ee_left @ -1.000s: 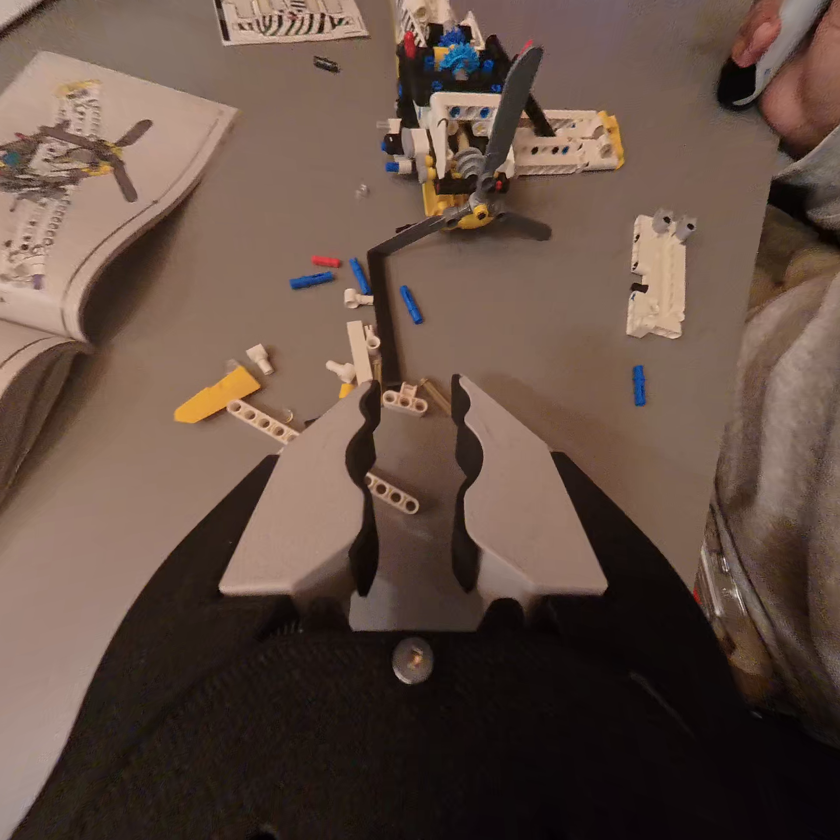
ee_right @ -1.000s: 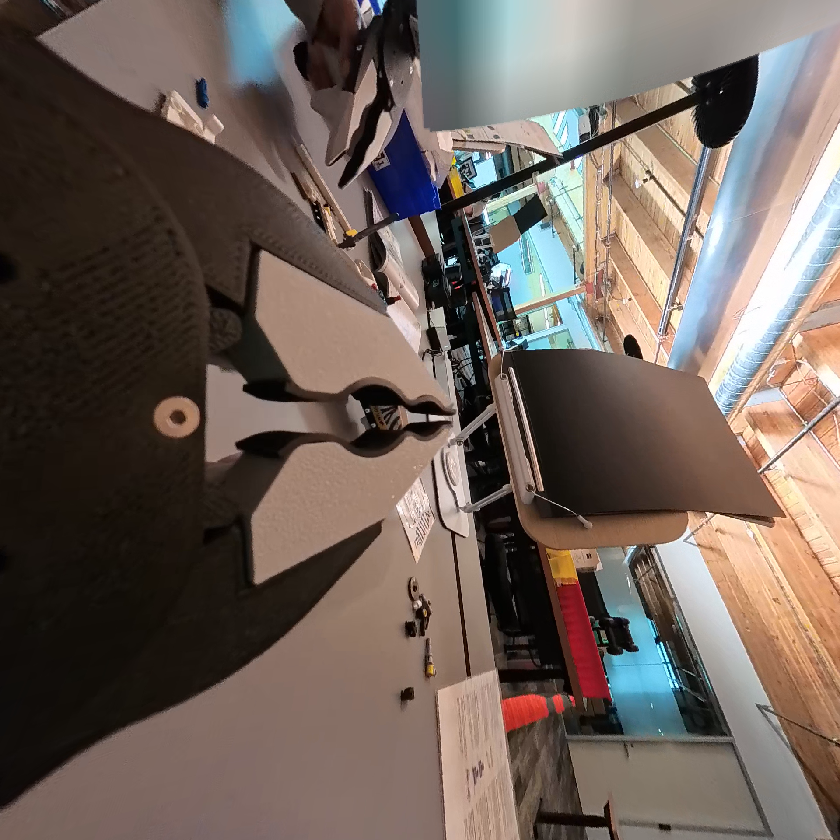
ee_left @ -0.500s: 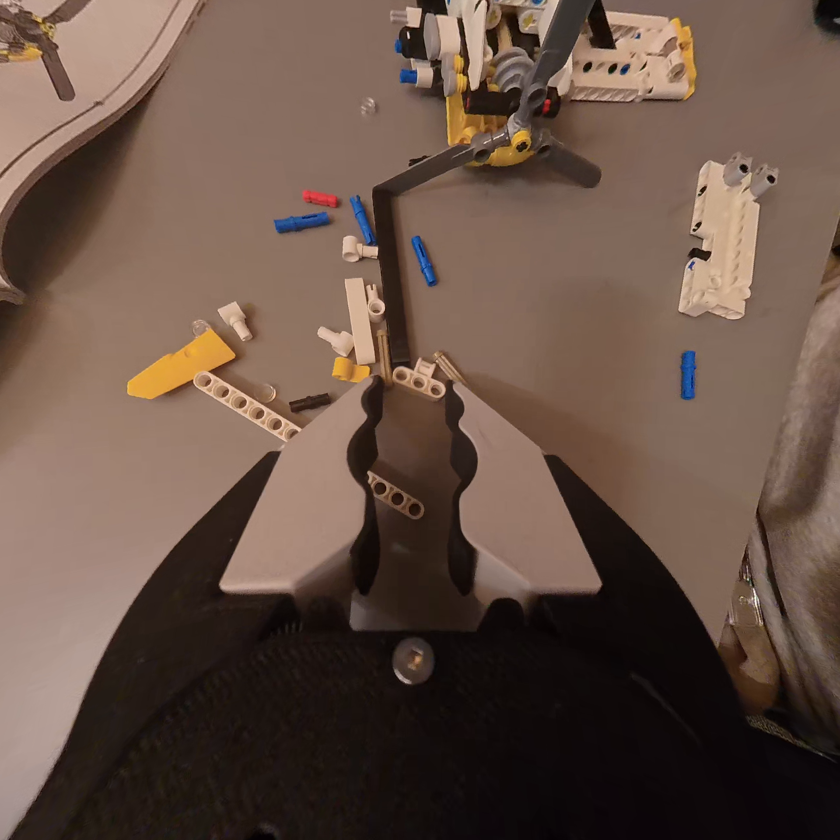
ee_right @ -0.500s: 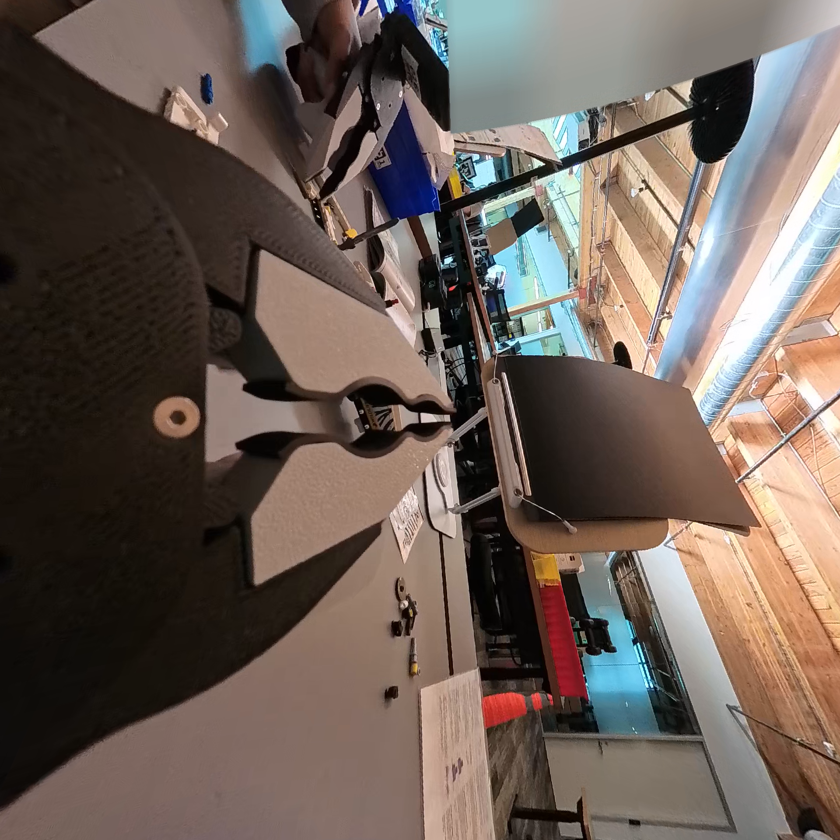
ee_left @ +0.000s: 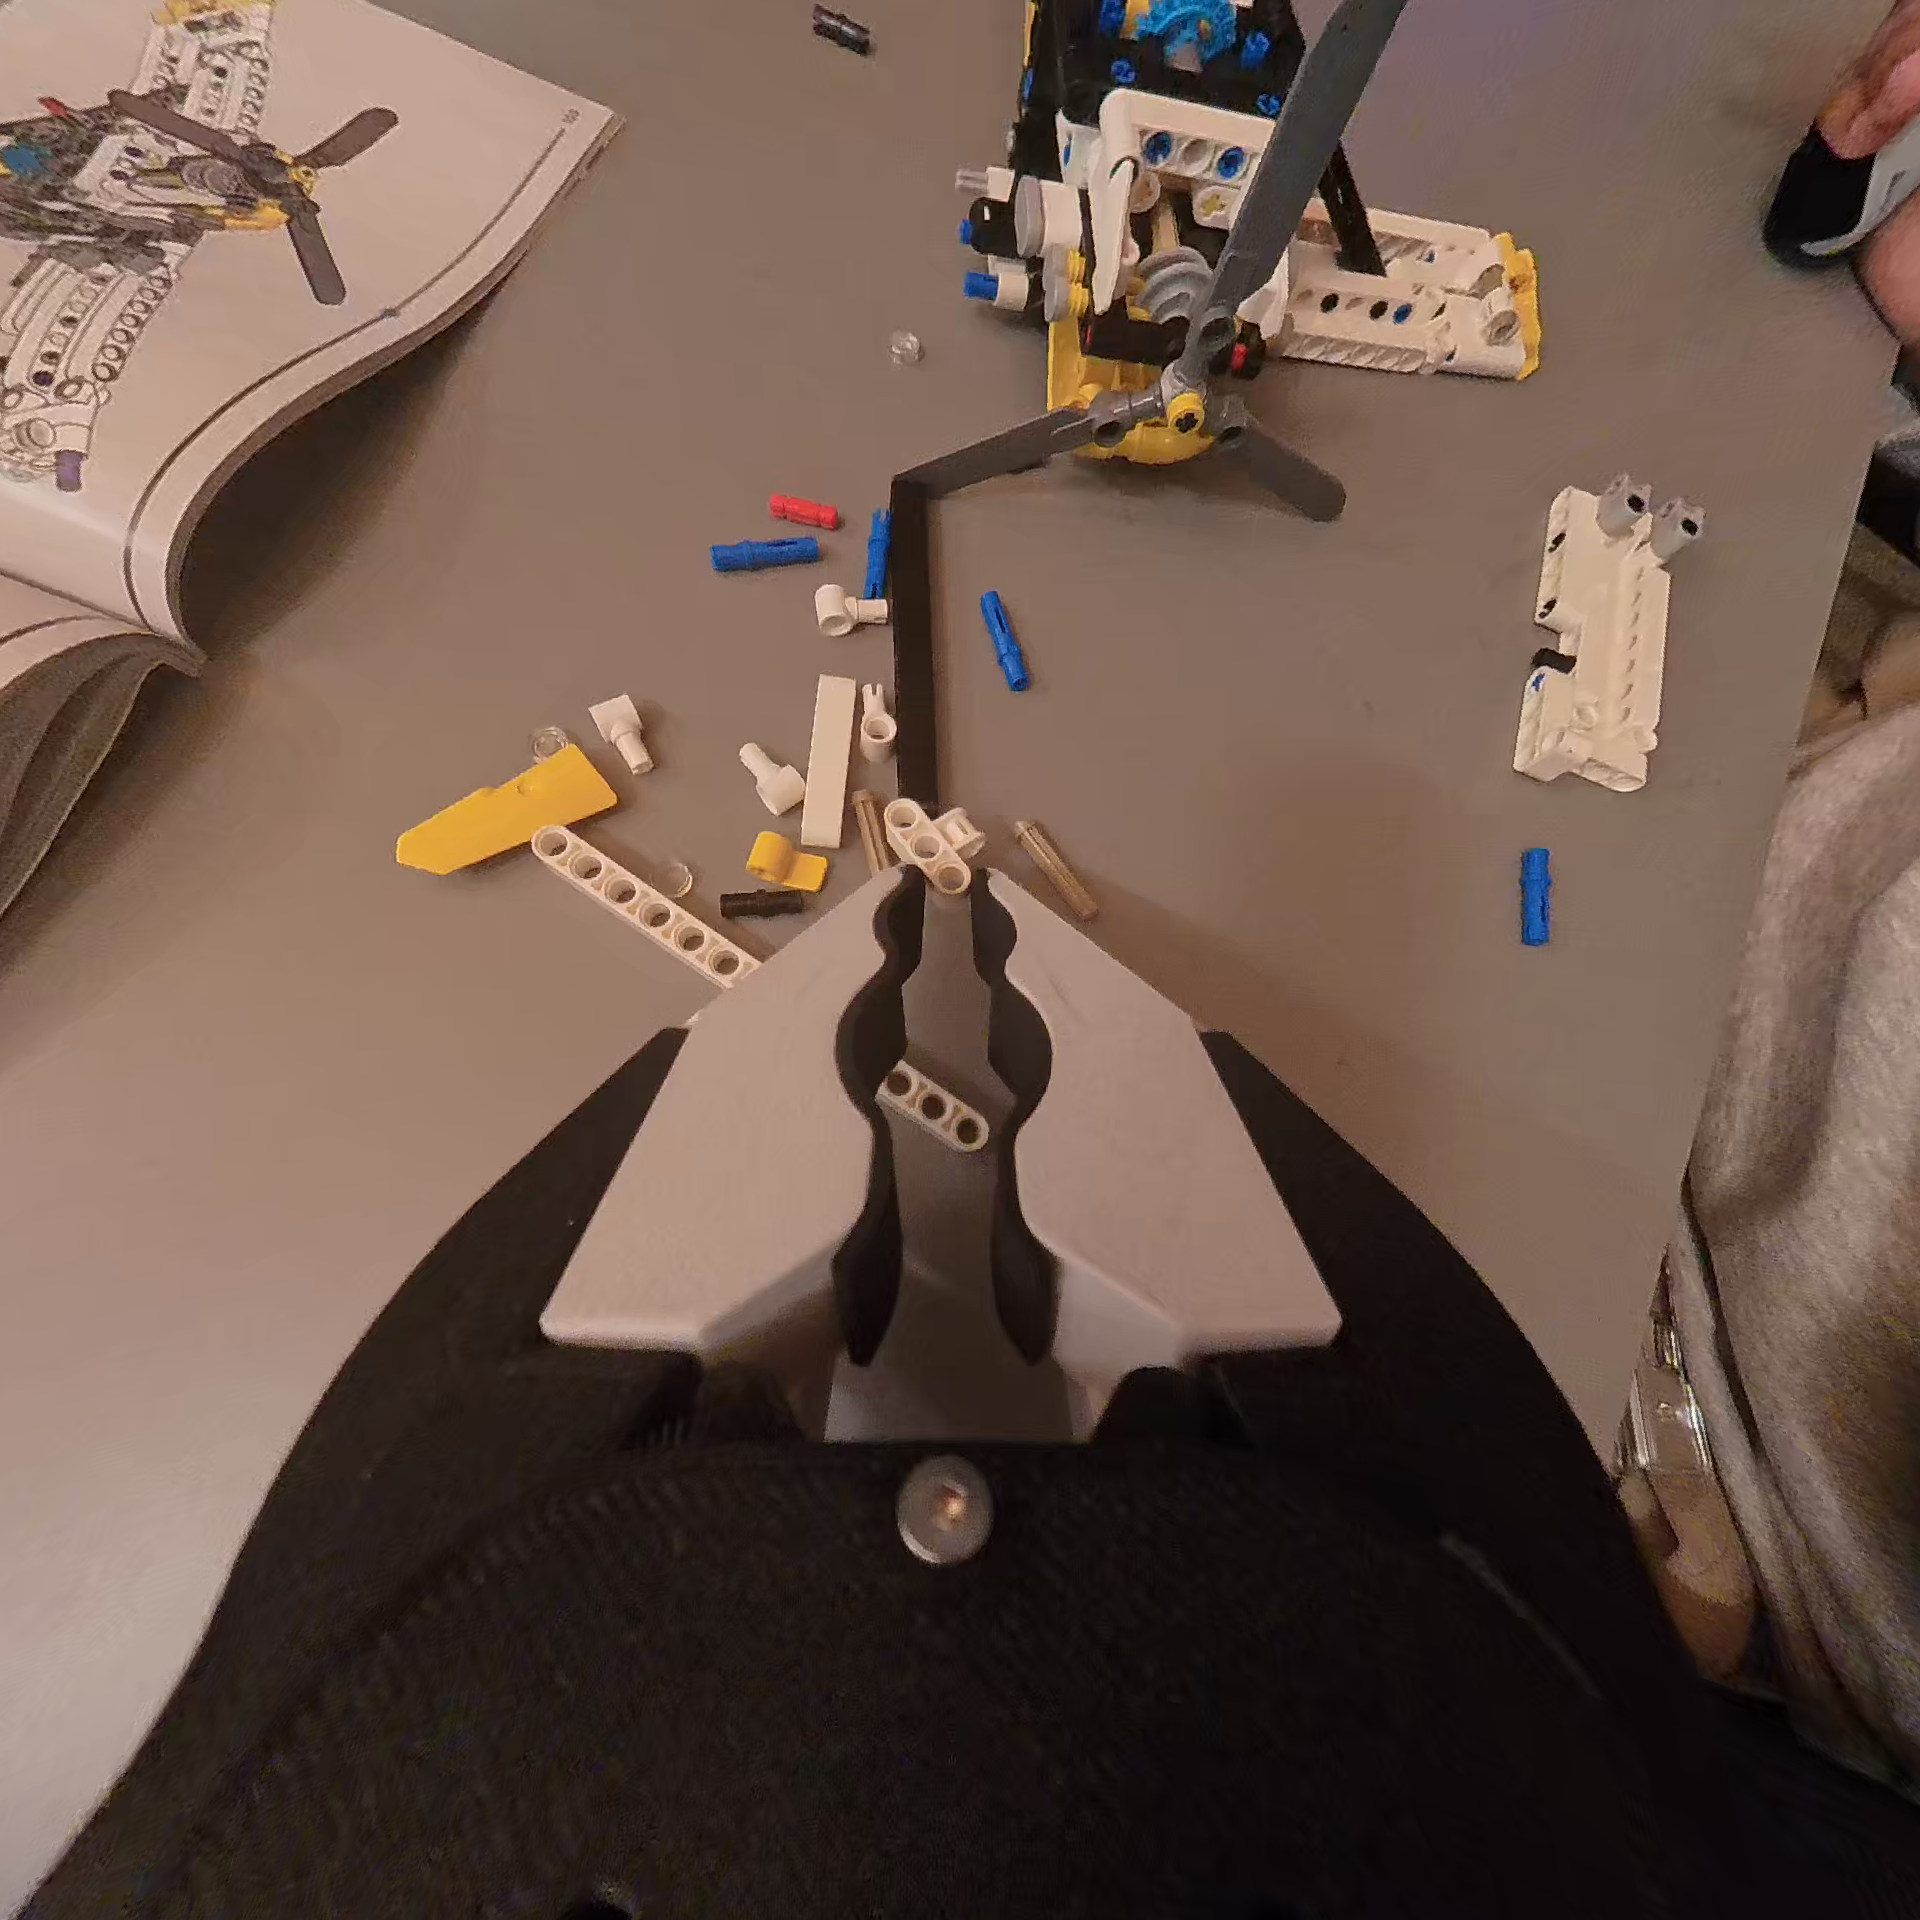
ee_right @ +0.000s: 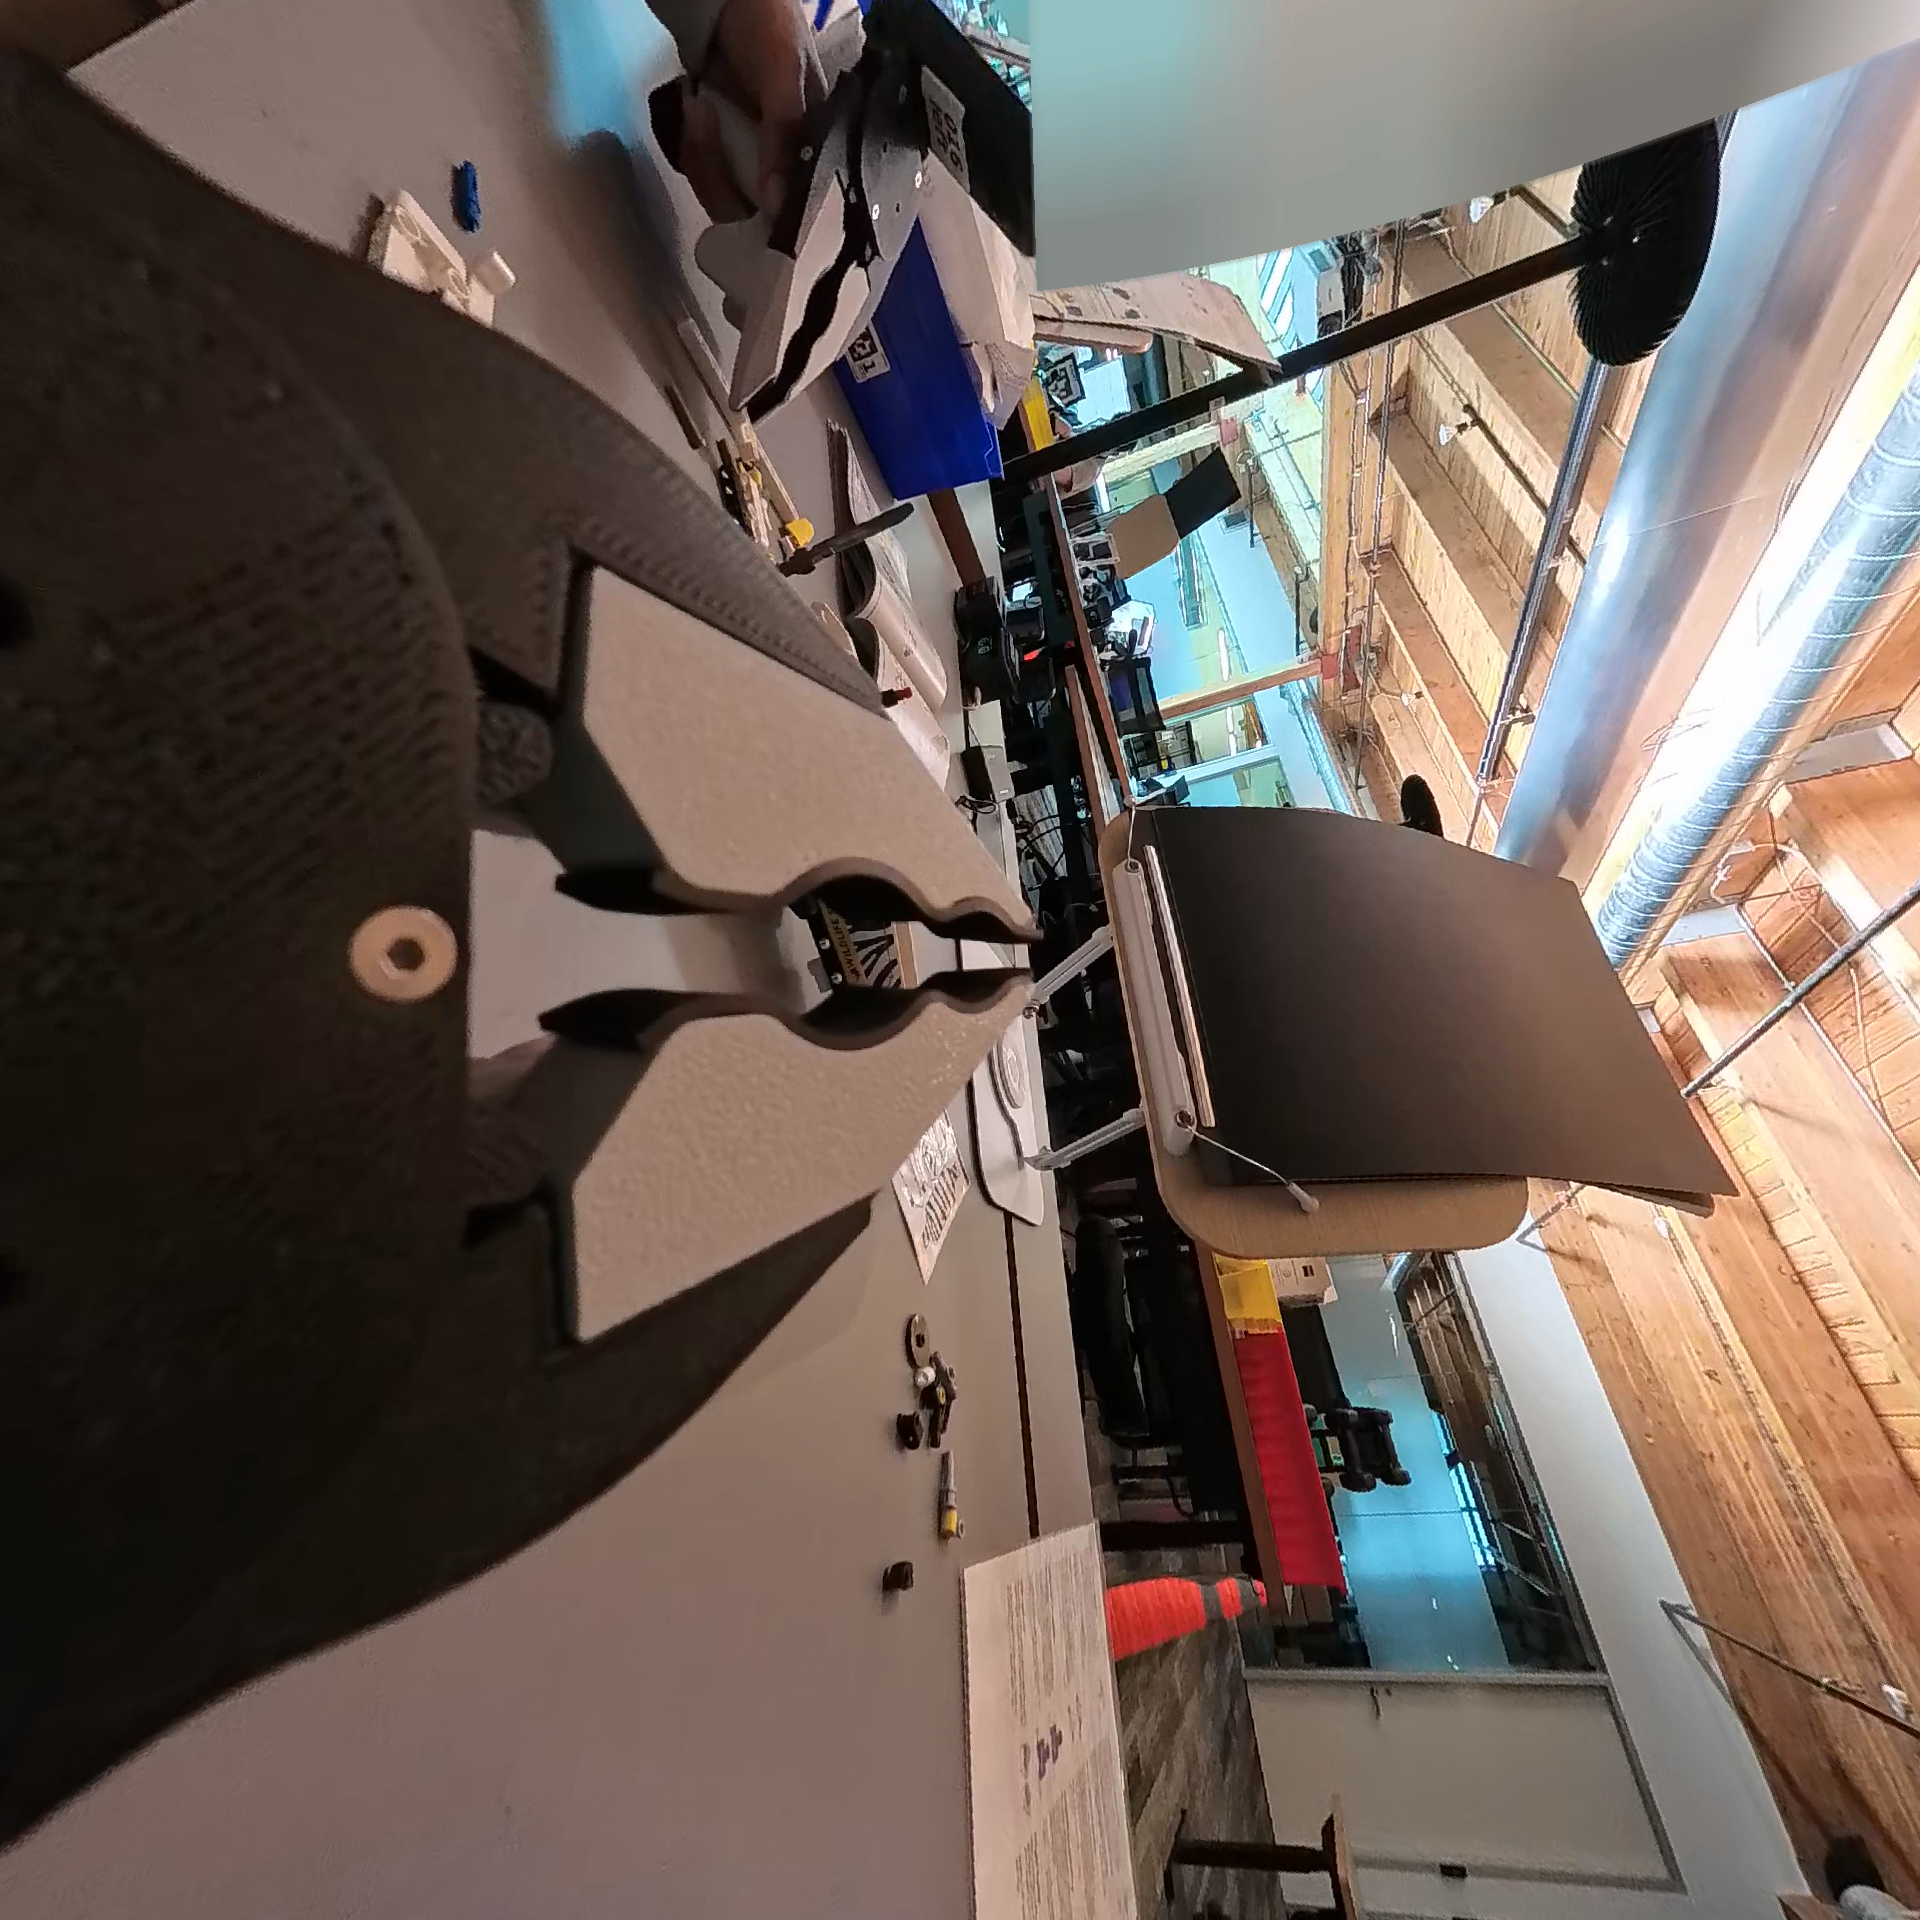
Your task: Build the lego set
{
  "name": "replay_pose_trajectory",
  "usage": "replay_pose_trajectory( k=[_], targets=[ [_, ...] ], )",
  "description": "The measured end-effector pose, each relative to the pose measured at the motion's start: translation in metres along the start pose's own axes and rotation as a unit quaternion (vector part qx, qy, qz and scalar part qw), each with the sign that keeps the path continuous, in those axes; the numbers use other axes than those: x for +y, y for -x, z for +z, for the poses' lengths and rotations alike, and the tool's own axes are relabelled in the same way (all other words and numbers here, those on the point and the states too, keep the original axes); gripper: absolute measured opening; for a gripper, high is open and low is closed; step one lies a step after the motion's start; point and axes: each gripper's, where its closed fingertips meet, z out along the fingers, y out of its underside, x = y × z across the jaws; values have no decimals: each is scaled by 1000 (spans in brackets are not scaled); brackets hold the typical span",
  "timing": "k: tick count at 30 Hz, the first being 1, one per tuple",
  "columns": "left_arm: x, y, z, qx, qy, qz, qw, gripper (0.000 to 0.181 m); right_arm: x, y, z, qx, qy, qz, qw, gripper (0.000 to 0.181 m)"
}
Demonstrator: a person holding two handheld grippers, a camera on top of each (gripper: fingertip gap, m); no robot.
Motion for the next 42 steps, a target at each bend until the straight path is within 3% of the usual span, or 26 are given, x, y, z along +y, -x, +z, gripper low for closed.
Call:
replay_pose_trajectory(
  k=[11, 15, 21, 26, 30, 35, 38, 42],
  targets=[
    [-8, -15, -18, 26, -61, -32, 997, 7, -1, 0, -1, 0, -4, -2, 1000, 2],
    [-4, -34, -6, 28, -39, -29, 998, 7, 0, 2, 0, -1, -1, -9, 1000, 2],
    [4, -49, 17, -26, 18, -44, 999, 7, 0, 3, 0, -2, -2, -10, 1000, 3],
    [-15, -73, 32, -11, -40, -142, 989, 14, -1, 4, -1, -4, -6, -9, 1000, 3],
    [-24, -84, 33, 9, -61, -169, 984, 18, -3, 5, -2, -9, -11, -6, 1000, 3],
    [-35, -50, 16, -48, -92, -182, 978, 15, -6, 5, -4, -17, -21, 2, 1000, 2],
    [-32, -28, 17, -94, -71, -172, 978, 15, -9, 5, -6, -19, -30, 7, 999, 3],
    [-21, -45, 37, -73, 11, -139, 988, 21, -13, 3, -10, -20, -43, 15, 999, 4]
  ],
)
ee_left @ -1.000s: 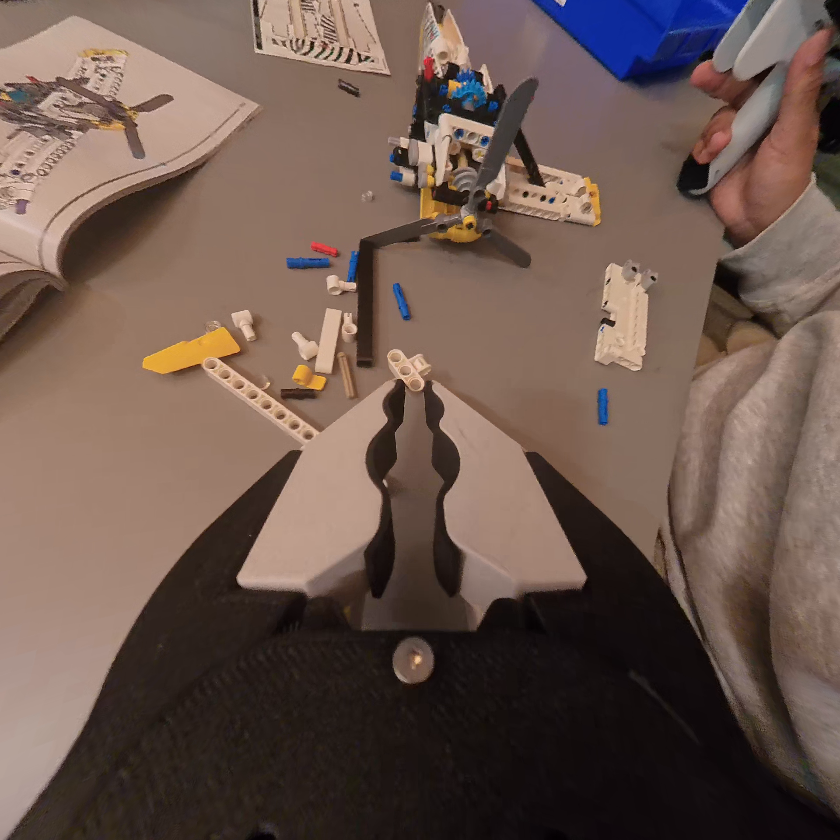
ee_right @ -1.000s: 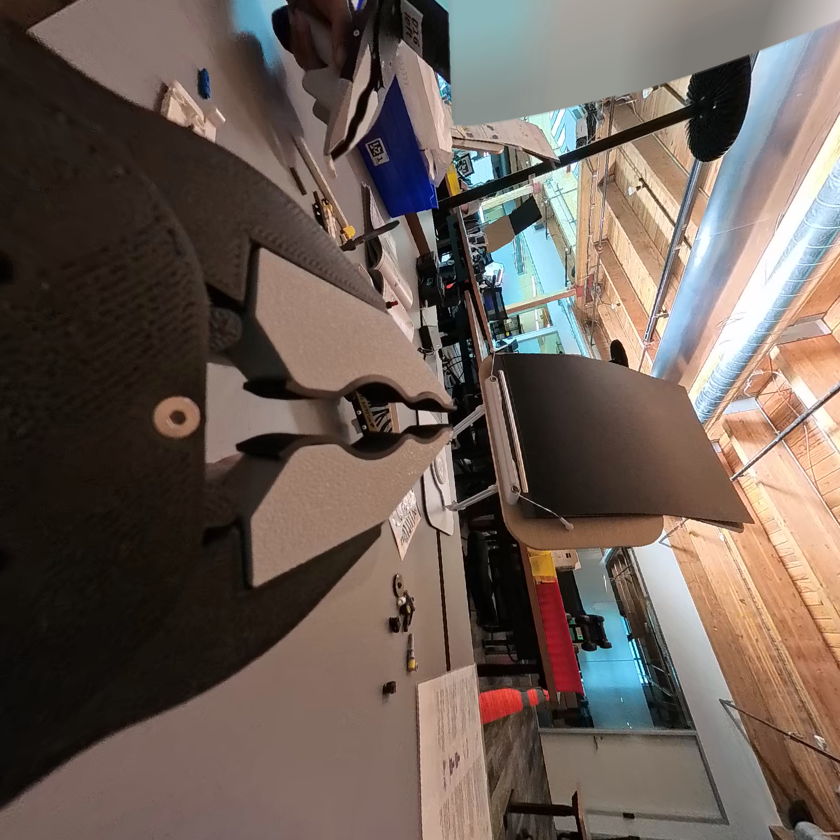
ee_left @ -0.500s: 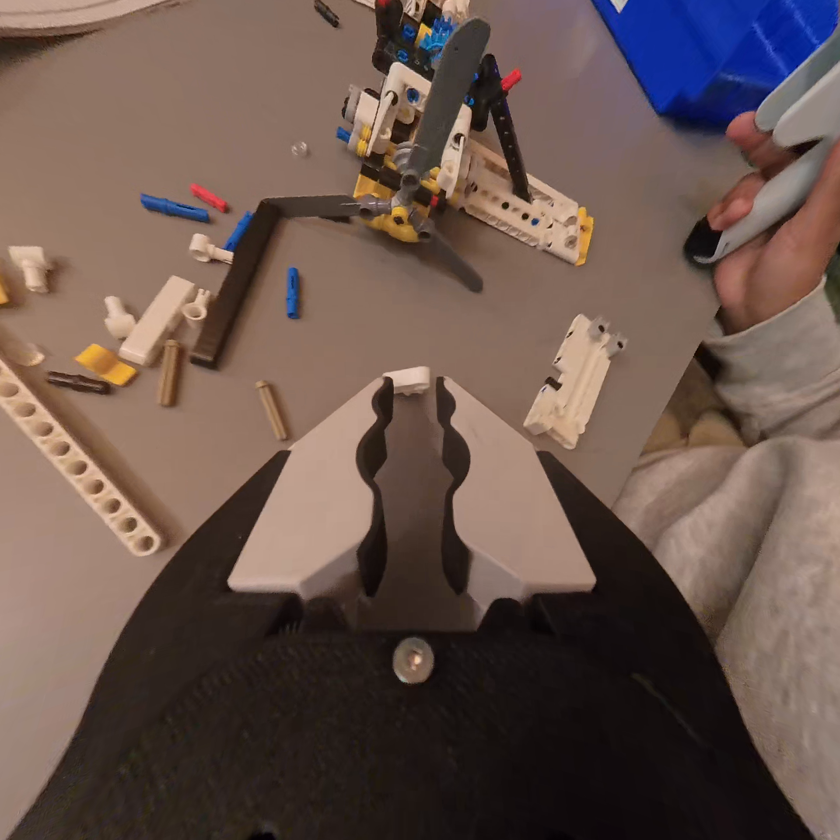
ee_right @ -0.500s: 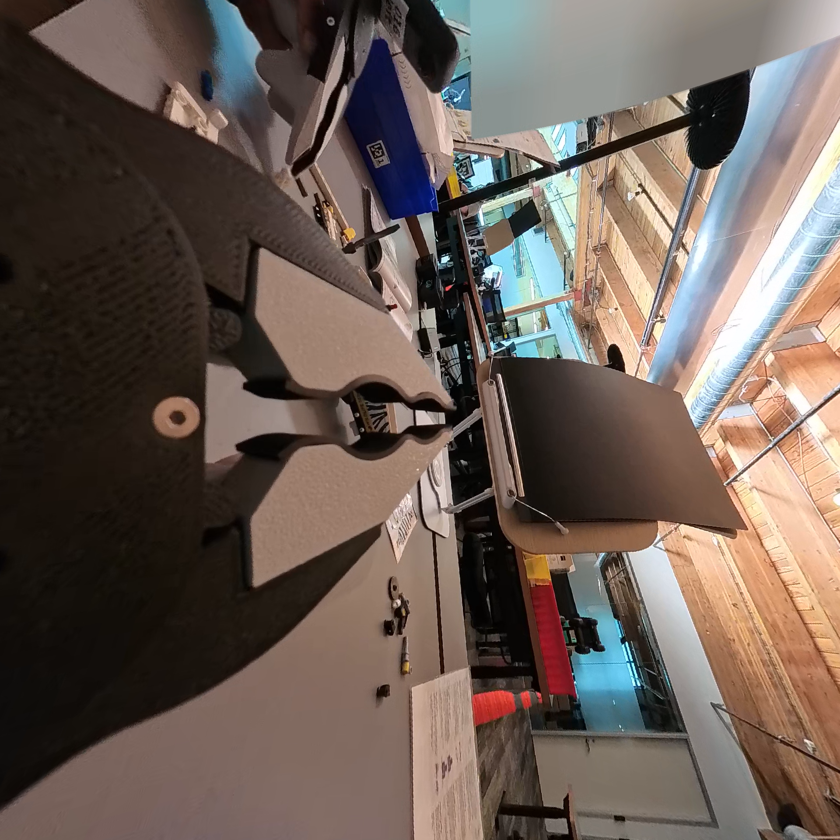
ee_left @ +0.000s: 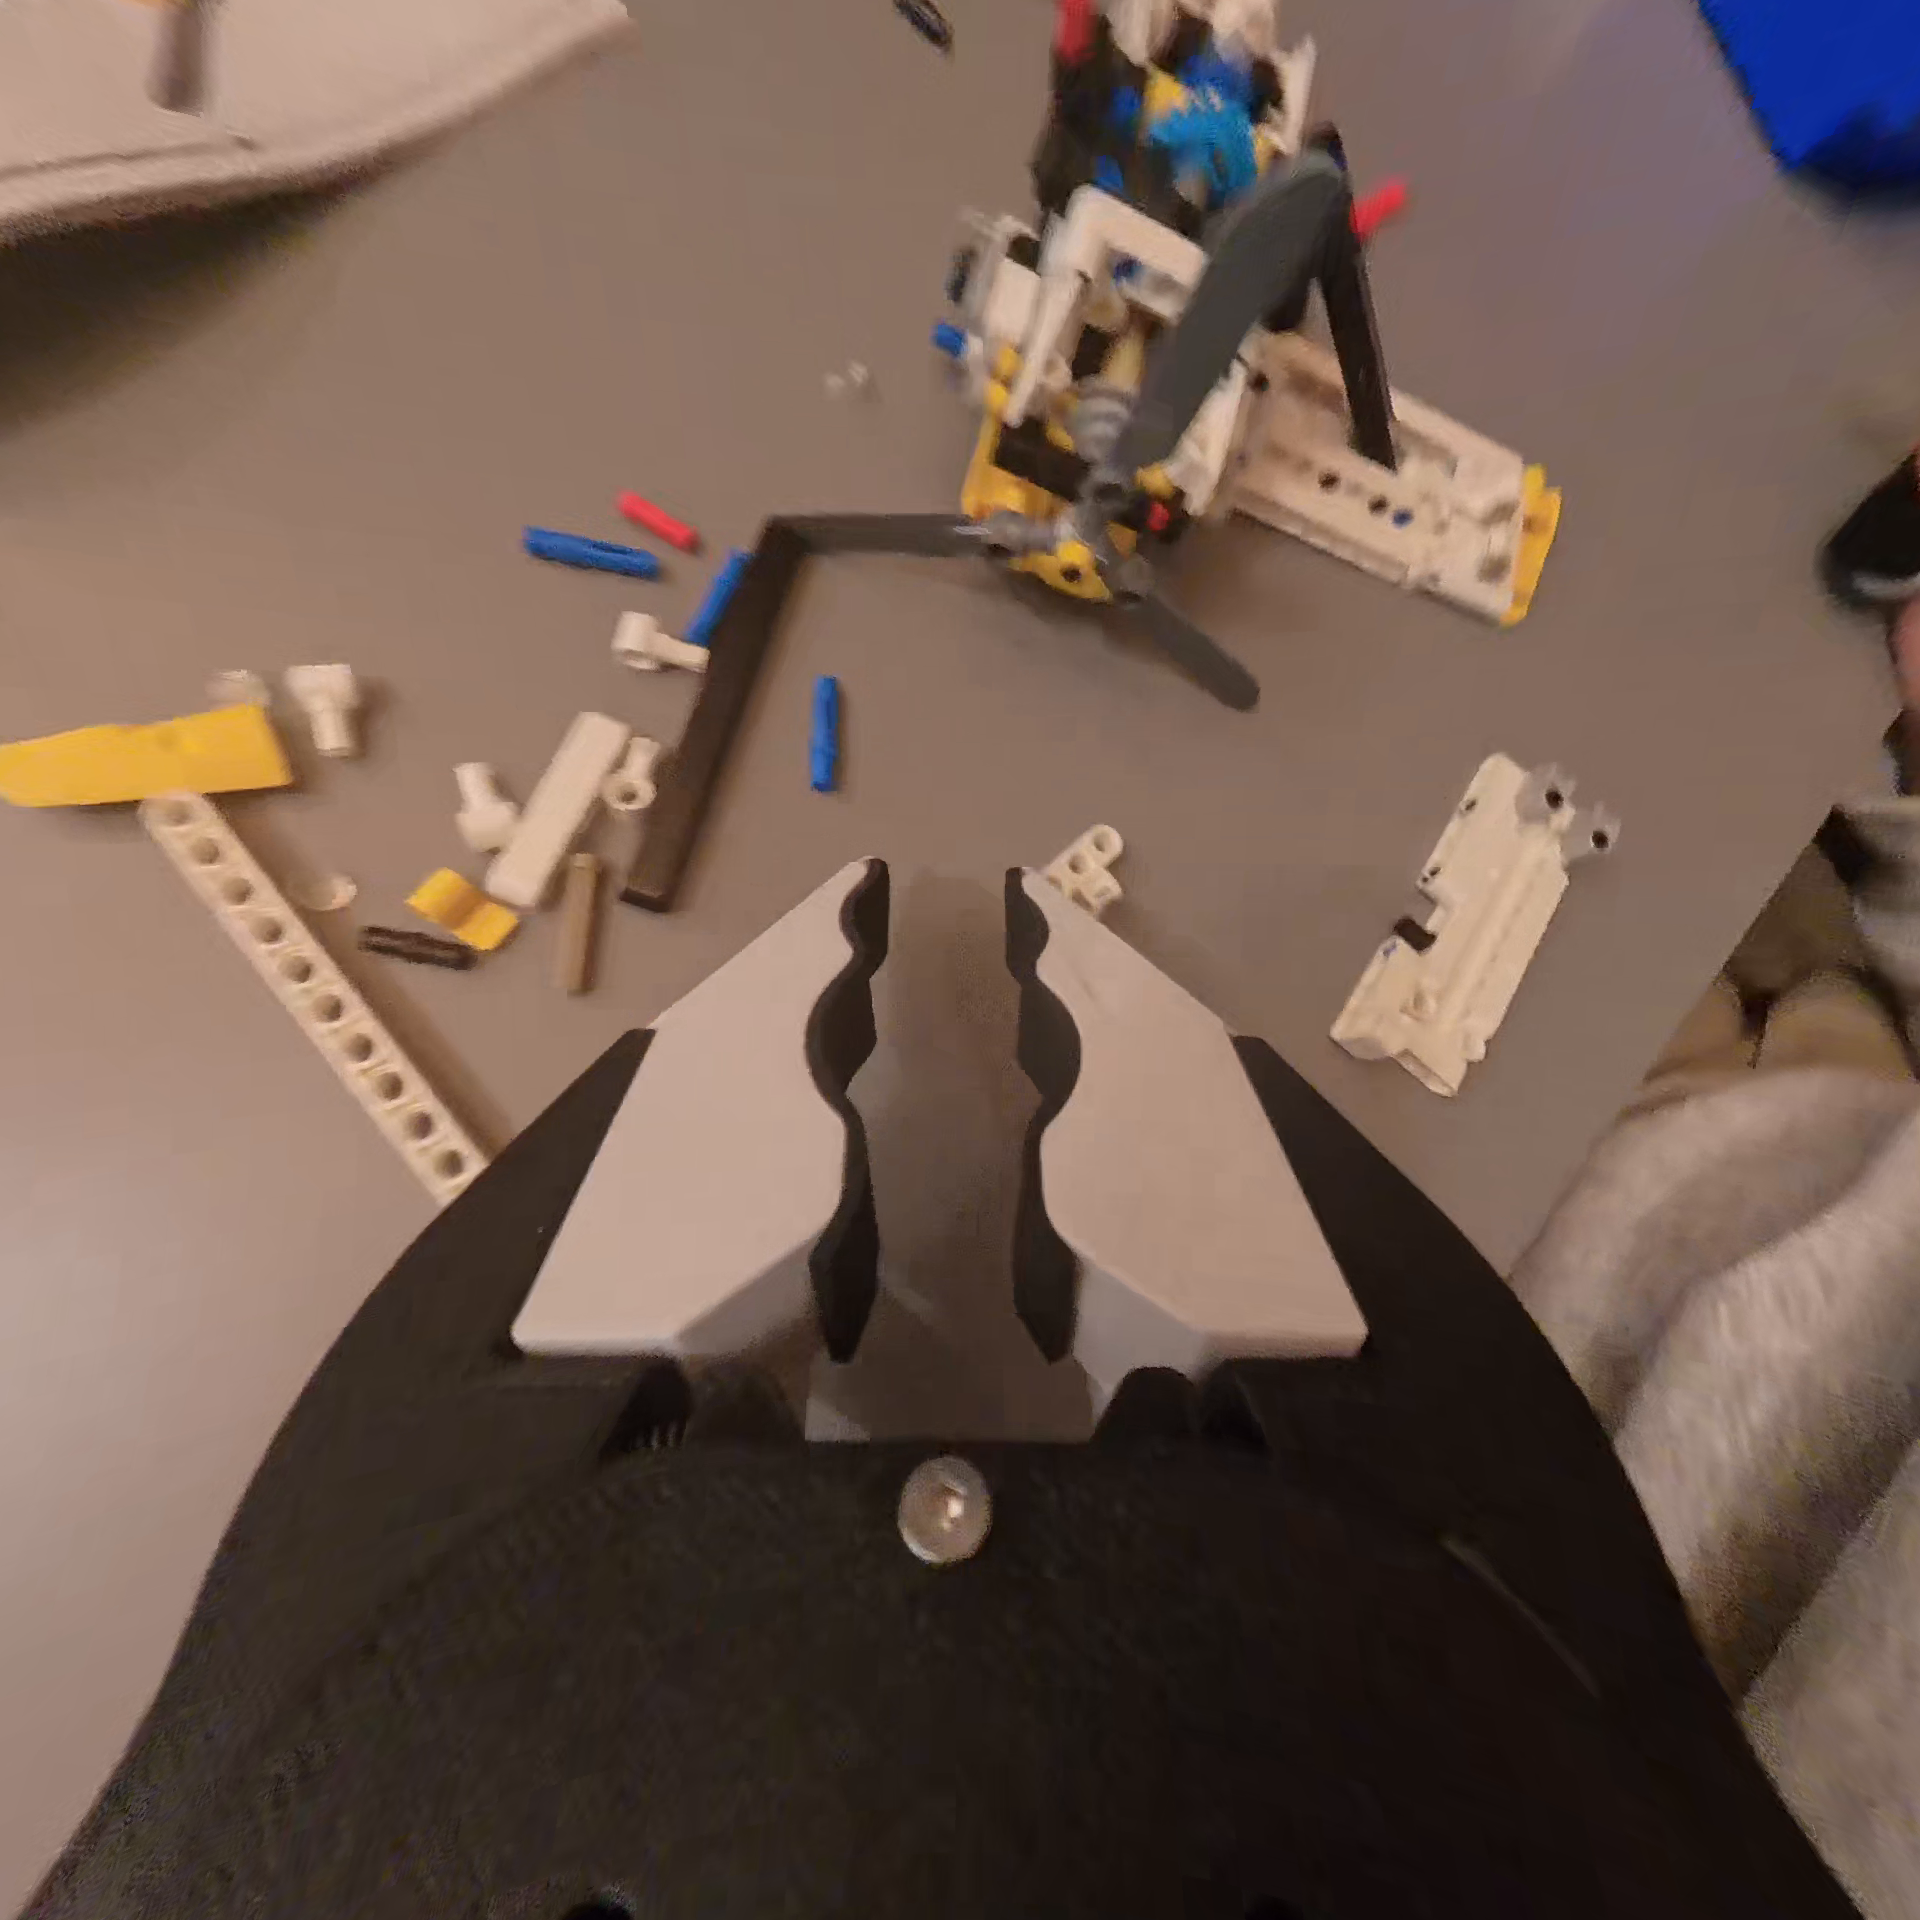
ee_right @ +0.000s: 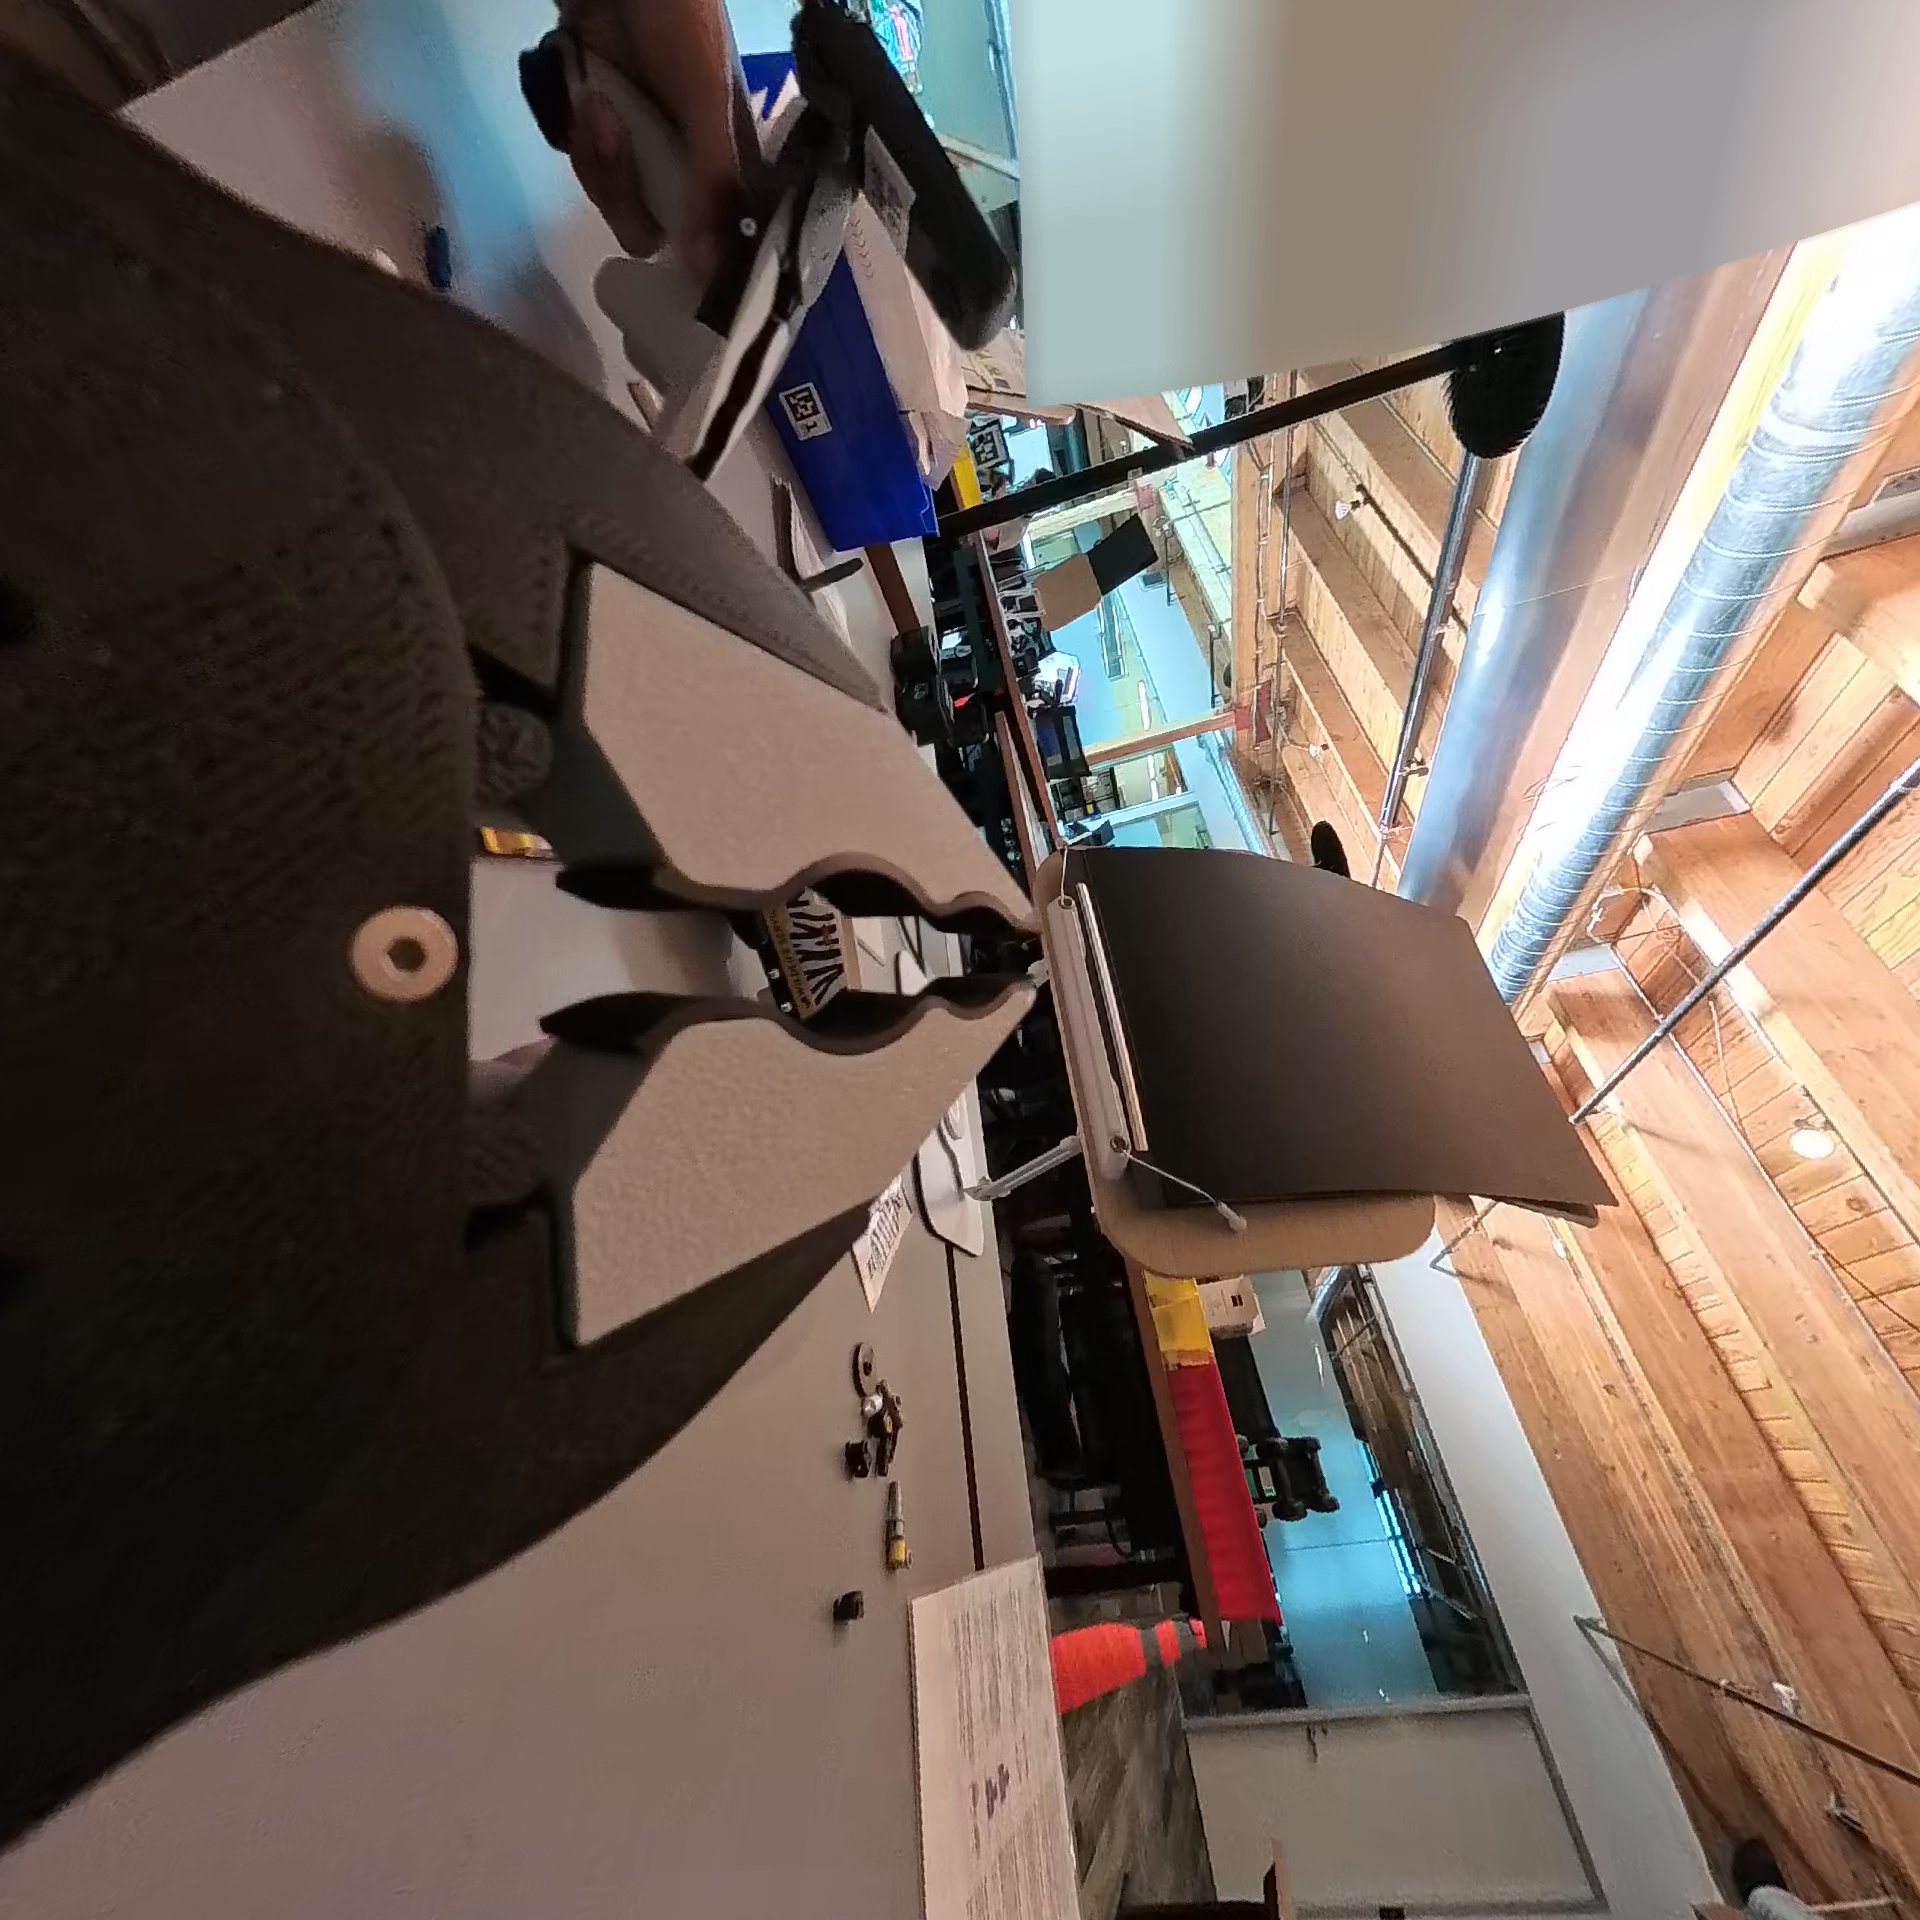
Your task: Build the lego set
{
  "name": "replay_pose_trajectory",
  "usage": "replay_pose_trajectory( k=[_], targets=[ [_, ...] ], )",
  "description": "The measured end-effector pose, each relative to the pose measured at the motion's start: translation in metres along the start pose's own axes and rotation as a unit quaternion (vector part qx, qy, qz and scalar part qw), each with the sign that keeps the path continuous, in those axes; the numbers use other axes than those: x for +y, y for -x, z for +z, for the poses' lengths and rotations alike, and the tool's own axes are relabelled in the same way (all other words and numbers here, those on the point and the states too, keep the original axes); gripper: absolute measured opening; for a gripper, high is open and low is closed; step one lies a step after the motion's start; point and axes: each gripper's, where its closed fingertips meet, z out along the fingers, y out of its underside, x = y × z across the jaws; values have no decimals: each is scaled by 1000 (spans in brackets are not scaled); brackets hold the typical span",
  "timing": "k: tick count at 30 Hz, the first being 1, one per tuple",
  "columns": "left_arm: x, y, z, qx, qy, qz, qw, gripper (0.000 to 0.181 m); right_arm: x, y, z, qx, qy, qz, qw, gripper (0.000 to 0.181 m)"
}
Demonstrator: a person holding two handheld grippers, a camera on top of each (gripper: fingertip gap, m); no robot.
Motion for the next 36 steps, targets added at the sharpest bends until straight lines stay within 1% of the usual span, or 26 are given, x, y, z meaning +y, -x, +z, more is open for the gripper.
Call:
replay_pose_trajectory(
  k=[3, 5, 7, 10, 12, 13, 18, 20, 22, 25, 29, 31, 36],
  targets=[
    [6, -16, 10, -12, 20, 57, 998, 37, -2, -2, -1, 0, -6, 9, 1000, 5],
    [12, -19, 15, -33, 37, 95, 994, 38, -3, -3, -2, -1, -8, 14, 1000, 5],
    [17, -27, 16, -27, 46, 106, 993, 35, -3, -3, -2, -3, -8, 17, 1000, 5],
    [21, -44, 12, 18, 49, 92, 994, 33, -3, -3, -2, -4, -10, 19, 1000, 5],
    [21, -54, 8, 44, 39, 88, 994, 24, -4, -4, -2, -4, -12, 21, 1000, 5],
    [20, -57, 6, 53, 36, 85, 994, 24, -4, -4, -2, -3, -13, 23, 1000, 5],
    [10, -50, 5, 41, 5, 65, 997, 22, -5, -4, -3, -6, -14, 25, 1000, 6],
    [9, -42, 9, 20, 2, 54, 998, 25, -5, -3, -3, -6, -15, 25, 1000, 5],
    [11, -42, 14, 18, 6, 49, 999, 26, -5, -3, -3, -6, -15, 23, 1000, 5],
    [14, -54, 17, 49, 6, 42, 998, 29, -5, -3, -3, -4, -14, 21, 1000, 5],
    [10, -73, 15, 102, -11, 23, 994, 29, -3, -3, -2, -3, -9, 17, 1000, 6],
    [8, -73, 14, 110, -22, 14, 994, 29, -2, -3, -1, -2, -5, 14, 1000, 6],
    [0, -58, 7, 107, -56, -17, 992, 27, 1, -2, 1, 2, 3, 7, 1000, 6]
  ],
)
